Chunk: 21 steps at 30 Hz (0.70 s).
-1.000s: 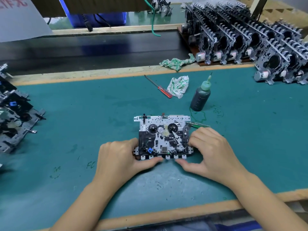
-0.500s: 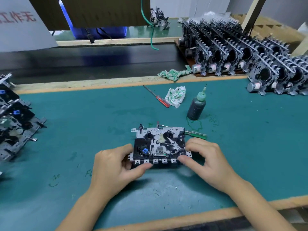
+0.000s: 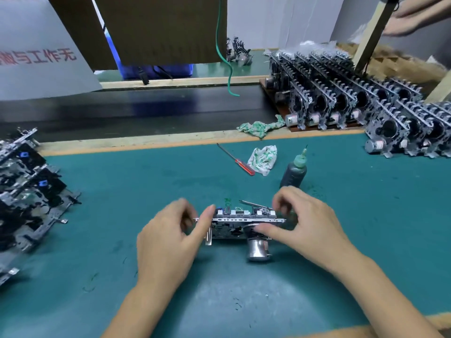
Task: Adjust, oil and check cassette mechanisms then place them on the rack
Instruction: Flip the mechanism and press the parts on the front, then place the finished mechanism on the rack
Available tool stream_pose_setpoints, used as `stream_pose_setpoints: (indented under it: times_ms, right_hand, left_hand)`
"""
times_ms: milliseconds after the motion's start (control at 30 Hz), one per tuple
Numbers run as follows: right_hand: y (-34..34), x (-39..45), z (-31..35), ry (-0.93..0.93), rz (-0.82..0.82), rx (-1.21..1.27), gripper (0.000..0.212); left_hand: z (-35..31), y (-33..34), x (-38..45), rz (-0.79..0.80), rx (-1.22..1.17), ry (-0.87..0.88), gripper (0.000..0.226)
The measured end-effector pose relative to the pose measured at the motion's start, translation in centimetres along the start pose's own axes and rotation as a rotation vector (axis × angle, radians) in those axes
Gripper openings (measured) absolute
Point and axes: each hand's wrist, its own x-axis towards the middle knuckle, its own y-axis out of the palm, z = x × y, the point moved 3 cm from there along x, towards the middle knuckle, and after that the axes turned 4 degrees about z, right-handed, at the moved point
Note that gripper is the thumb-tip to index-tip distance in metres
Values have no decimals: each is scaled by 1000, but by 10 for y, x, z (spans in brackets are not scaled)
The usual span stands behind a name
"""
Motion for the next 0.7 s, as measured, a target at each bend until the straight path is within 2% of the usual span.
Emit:
stream_pose_setpoints:
  times_ms: [33, 100, 167, 233, 533, 700]
  right_hand:
    - [-1, 1, 0, -31, 72, 57, 49]
    - [3, 1, 1, -90, 166, 192, 46]
    - [8, 0, 5, -129, 121, 284, 35]
    - [11, 1, 6, -127, 64, 343, 34]
    - [12, 7, 3, -103, 70, 428, 34]
    - [15, 6, 2, -116, 65, 481, 29]
  left_hand:
    - [-4, -4, 2, -42, -15, 62, 43]
    - [-14, -7, 7, 19, -113, 199, 24]
    - [-25, -4, 11, 172, -176, 343, 24]
    - [-33, 5, 13, 296, -162, 450, 31]
    - [-33, 15, 12, 276, -169, 488, 29]
    - [-34, 16, 13, 266, -114, 439, 31]
